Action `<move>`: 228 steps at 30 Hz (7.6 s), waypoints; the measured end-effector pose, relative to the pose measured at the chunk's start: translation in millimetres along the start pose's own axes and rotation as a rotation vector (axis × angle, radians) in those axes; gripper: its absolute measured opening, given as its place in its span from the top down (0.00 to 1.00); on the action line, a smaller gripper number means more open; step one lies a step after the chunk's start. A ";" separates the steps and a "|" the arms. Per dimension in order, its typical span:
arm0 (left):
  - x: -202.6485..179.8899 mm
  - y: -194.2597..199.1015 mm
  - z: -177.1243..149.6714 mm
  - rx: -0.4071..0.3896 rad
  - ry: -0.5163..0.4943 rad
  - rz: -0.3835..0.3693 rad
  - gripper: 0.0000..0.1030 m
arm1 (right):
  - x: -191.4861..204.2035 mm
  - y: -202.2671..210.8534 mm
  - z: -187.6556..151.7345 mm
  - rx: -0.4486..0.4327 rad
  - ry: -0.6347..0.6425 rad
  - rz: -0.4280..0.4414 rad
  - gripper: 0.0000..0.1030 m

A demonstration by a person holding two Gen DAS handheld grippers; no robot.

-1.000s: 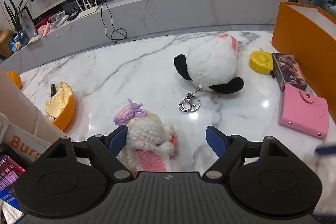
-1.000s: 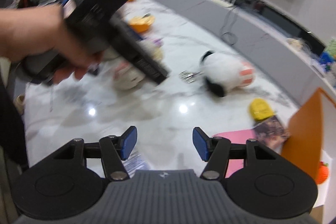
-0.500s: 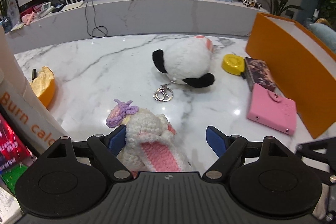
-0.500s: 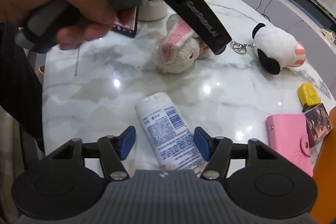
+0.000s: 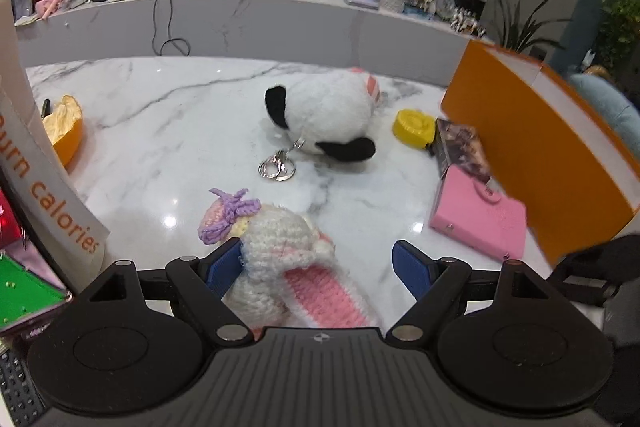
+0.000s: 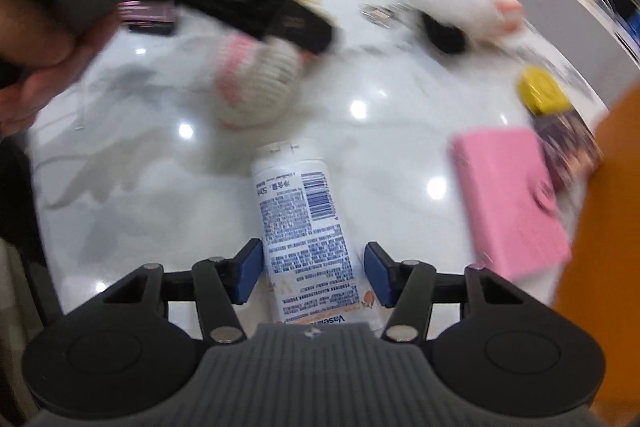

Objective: Organize objects
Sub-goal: 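Grasp the crocheted bunny doll with the left tool while the right tool grasps the white lotion bottle, then carry the bunny doll in the left tool and lotion bottle in the right tool over the orange box, then open the left tool to drop the bunny while the right tool drops the bottle into the orange box, then move both open tools back over the table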

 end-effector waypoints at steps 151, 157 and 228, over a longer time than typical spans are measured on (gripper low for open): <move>-230.8 75.9 142.4 -0.096 -0.271 -0.202 0.21 | -215.6 232.1 -70.2 -0.749 -0.848 -0.175 0.76; -270.9 53.1 146.2 -0.054 -0.315 -0.213 0.21 | -236.4 229.2 -84.4 -0.752 -0.909 -0.198 0.76; -155.6 -19.0 189.8 -0.079 -0.074 -0.131 0.15 | -192.9 213.5 -3.4 -0.843 -0.609 -0.267 0.66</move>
Point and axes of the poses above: each gripper's, at about its wrist camera, not at the fingertips, and y roughly against the way its jaws point, x to its left, z to its top, the point moved 6 cm from there along -y, roughly the way its jaws point, and after that the axes turned 13 degrees about z, right-handed, at the moved point
